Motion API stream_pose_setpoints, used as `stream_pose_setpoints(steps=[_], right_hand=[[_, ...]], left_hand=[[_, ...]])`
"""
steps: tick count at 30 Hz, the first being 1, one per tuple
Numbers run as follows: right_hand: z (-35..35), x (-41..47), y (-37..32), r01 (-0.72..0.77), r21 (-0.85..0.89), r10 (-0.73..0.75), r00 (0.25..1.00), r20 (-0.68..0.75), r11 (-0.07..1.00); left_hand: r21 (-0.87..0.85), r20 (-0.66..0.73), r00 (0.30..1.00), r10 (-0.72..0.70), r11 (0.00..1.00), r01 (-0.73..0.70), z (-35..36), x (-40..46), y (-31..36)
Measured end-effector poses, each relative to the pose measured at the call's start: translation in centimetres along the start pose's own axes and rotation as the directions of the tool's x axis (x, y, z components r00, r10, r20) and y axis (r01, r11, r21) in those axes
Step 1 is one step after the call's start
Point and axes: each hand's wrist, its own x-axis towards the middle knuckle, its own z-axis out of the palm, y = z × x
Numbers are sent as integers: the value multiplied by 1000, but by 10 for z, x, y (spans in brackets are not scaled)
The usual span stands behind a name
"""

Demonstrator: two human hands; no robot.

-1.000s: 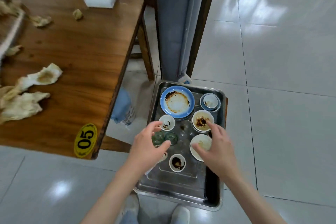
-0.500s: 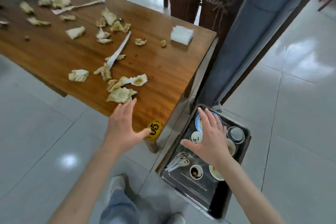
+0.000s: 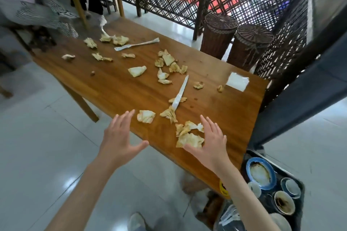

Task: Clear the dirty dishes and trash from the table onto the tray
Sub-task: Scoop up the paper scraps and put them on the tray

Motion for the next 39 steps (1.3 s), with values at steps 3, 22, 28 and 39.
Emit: stream_pose_setpoints(steps=[3, 22, 28, 39], right_hand=[[28, 26, -47, -11, -25, 10, 999, -38, 1000], [147, 221, -216, -33, -30, 33, 999, 19, 999], [196, 299, -284, -93, -23, 94, 994, 53, 995], [249, 387, -380, -135, -101, 139, 990, 37, 986]], left_hand=[[18, -14, 1000, 6, 1000, -6, -36, 28, -44], [50, -11, 999, -45, 998, 46, -122, 241, -254], [81, 66, 997, -50, 996, 44, -151, 326, -317], [157, 151, 988, -19, 988, -6, -181, 468, -419]])
